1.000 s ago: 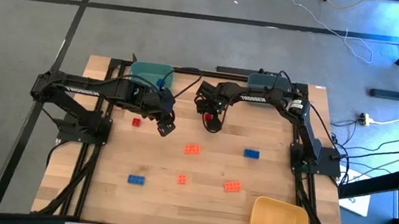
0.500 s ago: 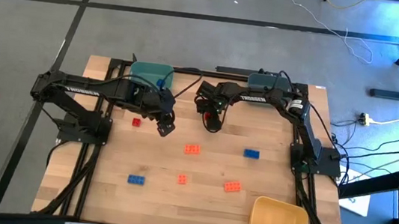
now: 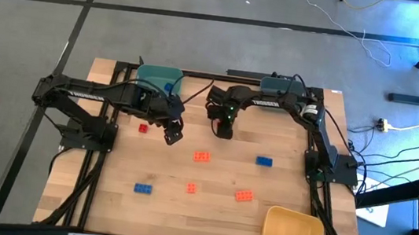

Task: Sort & place blocks by color
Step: Put the red game piece into the yellow bin

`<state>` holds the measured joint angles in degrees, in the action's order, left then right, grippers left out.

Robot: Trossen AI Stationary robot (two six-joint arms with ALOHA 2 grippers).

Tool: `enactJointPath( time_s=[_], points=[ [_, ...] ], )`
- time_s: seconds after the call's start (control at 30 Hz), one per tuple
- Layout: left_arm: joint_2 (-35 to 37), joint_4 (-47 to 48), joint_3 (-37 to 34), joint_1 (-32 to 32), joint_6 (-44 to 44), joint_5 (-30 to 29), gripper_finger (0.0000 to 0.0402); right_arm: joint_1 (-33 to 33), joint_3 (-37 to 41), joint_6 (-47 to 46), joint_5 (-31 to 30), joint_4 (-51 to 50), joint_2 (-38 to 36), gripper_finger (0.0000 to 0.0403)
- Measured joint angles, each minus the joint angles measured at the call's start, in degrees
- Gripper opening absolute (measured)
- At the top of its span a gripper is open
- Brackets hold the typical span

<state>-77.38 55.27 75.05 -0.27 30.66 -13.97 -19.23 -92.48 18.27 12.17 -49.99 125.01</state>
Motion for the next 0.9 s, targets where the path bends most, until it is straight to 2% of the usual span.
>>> enactJointPath(
  time_s=[0.1, 0.73, 0.9],
  points=[
    [0.0, 0.0, 0.0, -0.1, -1.5, 0.3, 0.0208, 0.5, -2.4, -0.1, 1.8, -4.7, 0.2, 0.0143],
    [0.0, 0.0, 0.0, -1.3, -5.9, 1.7, 0.0208, 7.4, -15.9, -3.3, 1.4, -32.1, 0.0, 0.0143],
    [0.0, 0.1, 0.0, -2.6, -5.9, 1.0, 0.0208, 8.5, -17.9, -6.6, -4.1, -37.2, 0.0, 0.0143]
  ],
)
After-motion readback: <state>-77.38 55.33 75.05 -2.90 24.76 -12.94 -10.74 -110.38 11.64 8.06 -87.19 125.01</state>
